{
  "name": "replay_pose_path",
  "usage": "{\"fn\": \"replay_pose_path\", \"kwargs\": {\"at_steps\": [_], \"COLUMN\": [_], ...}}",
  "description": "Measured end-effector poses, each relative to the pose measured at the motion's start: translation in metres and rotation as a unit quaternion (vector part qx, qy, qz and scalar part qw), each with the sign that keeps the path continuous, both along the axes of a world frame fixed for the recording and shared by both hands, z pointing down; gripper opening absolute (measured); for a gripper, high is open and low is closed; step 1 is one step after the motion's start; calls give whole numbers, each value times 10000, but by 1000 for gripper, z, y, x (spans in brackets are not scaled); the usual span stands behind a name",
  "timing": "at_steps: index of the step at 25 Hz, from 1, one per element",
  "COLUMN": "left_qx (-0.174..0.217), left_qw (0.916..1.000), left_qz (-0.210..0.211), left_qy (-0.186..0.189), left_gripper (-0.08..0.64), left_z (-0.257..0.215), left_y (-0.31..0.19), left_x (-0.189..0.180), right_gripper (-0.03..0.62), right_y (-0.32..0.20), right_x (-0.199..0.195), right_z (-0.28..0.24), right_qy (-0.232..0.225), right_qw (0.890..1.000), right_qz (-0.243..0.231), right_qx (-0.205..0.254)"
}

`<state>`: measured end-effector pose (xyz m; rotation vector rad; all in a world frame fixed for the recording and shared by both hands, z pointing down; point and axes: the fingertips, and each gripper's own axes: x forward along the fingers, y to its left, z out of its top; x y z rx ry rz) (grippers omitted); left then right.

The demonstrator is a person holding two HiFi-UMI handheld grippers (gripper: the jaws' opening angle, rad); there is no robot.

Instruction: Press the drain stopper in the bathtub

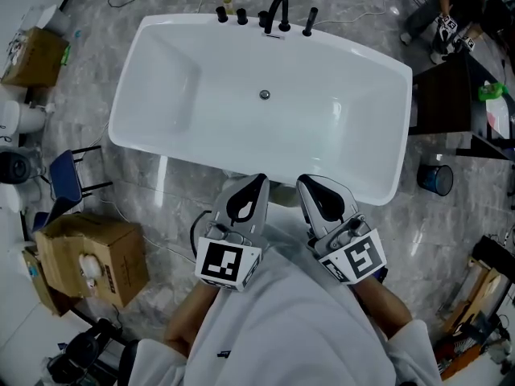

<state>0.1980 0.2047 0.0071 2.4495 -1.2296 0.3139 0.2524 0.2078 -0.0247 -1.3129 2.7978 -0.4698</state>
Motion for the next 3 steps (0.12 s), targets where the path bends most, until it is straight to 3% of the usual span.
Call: {"fn": "replay_pose_path", "kwargs": {"at_steps": [3], "left_qx": [-30], "left_qw": [10000], "left_qz": [-13], "left_qy": [6], "left_gripper": [0], "left_z": [1], "left_y": [-3], "left_x": [1], "right_gripper": [-6], "right_y": [-3], "right_x": [1], "right_z": [0], "right_qy": [-26], "right_qw": [10000], "right_qz": [-4], "right_qx": [-2]}}
